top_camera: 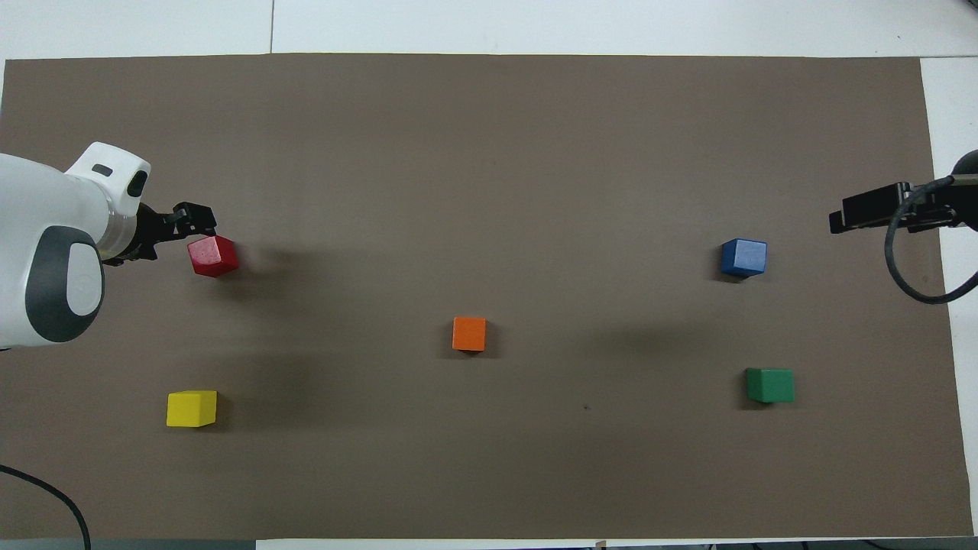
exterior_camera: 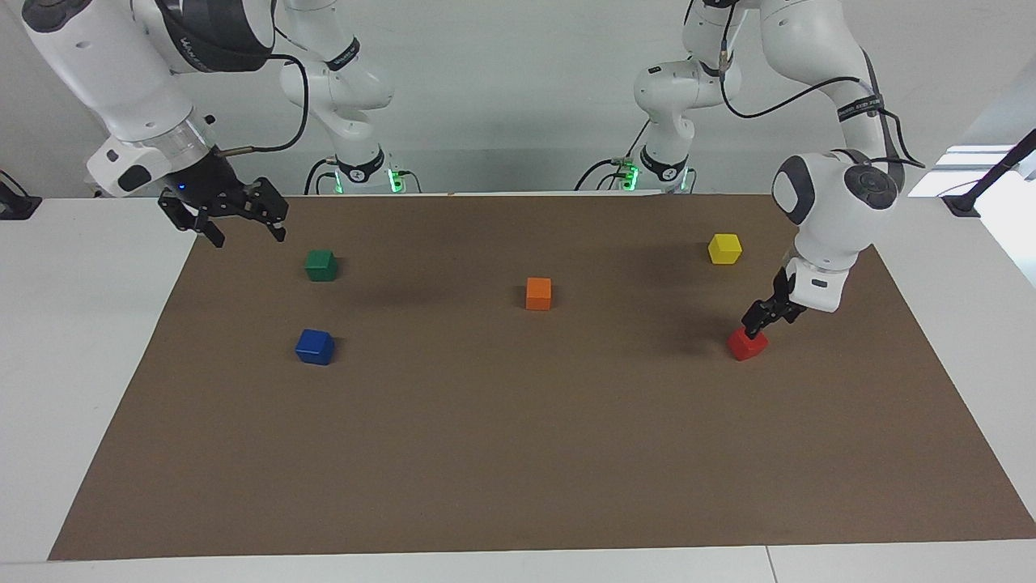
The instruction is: Transfer red block to right arm and stack on blue block
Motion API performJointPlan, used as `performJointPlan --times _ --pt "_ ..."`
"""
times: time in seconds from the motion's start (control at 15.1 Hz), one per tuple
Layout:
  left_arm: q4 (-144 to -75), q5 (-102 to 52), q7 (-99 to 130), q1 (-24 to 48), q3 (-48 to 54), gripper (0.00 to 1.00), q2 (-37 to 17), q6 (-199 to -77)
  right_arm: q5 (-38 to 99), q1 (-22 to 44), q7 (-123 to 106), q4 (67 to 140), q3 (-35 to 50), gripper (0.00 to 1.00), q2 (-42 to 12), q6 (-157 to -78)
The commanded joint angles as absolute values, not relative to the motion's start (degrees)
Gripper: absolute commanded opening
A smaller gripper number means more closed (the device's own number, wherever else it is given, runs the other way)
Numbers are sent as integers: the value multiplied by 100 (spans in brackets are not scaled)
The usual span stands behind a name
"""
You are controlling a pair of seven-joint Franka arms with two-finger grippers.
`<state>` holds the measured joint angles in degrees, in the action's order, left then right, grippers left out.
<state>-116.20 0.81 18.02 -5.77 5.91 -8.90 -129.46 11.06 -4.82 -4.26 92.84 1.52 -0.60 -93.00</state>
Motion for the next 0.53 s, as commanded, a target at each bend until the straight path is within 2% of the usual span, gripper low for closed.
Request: performJointPlan --times 0.0,0.27,0.46 --pt "-11900 88 1890 -545 598 100 -931 -13428 2255 -615 -781 9413 202 100 -44 -9413" --pt "-12041 88 1828 -536 606 100 -1229 -13851 4197 -642 -1195 9597 202 100 -271 -9598" --pt "-12041 88 1837 -369 598 100 -1468 -13958 5795 -607 -1475 10184 202 100 -360 -9781"
